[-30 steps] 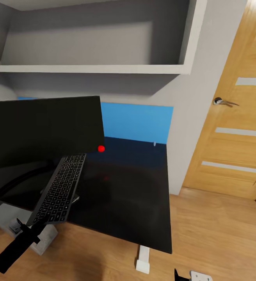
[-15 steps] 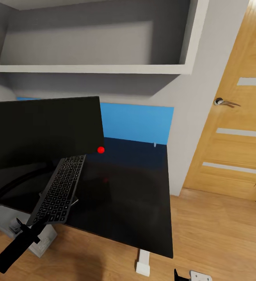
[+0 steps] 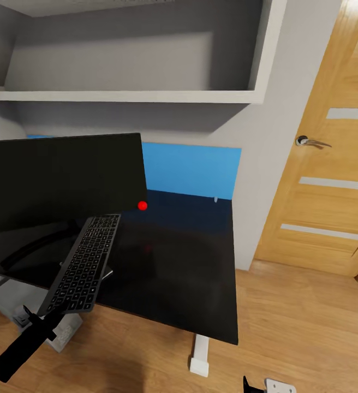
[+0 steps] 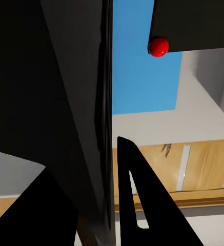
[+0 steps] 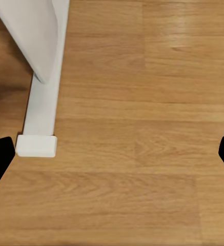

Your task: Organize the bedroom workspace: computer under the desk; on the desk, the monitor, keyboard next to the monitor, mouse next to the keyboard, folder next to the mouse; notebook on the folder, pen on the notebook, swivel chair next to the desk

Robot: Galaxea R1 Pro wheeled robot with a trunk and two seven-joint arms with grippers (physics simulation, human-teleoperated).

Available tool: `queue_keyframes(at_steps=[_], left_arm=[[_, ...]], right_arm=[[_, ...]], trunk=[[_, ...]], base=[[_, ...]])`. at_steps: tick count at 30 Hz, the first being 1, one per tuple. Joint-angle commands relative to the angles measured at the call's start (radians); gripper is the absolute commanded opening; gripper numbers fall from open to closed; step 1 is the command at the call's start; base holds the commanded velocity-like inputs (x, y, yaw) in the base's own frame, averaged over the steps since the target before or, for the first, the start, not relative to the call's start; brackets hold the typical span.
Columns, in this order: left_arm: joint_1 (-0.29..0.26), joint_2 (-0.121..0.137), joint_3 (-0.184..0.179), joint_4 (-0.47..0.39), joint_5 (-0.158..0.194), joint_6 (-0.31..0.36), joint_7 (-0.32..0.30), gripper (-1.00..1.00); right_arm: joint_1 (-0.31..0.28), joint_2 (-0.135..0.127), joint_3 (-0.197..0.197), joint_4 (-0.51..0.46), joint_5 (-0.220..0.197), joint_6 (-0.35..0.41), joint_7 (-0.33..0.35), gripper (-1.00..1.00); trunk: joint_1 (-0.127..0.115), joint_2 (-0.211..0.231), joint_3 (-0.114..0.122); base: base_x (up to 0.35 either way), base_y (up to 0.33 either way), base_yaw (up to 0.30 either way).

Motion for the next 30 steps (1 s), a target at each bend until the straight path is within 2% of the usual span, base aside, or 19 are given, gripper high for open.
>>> queue_keyframes(at_steps=[1, 30], left_arm=[[0.0, 0.001, 0.0, 0.0, 0.005, 0.006, 0.001, -1.0], [0.0, 0.0, 0.0, 0.001, 0.005, 0.007, 0.001, -1.0]], right_arm=[[-0.001, 0.001, -0.001, 0.002, 0.0, -0.004, -0.001, 1.0], [-0.001, -0.005, -0.001, 0.002, -0.002, -0.008, -0.002, 1.0]], trunk=[[0.0, 0.0, -0.001], [0.0, 0.0, -0.001]], base=[[-0.002, 0.0, 0.0], [0.0, 0.0, 0.0]])
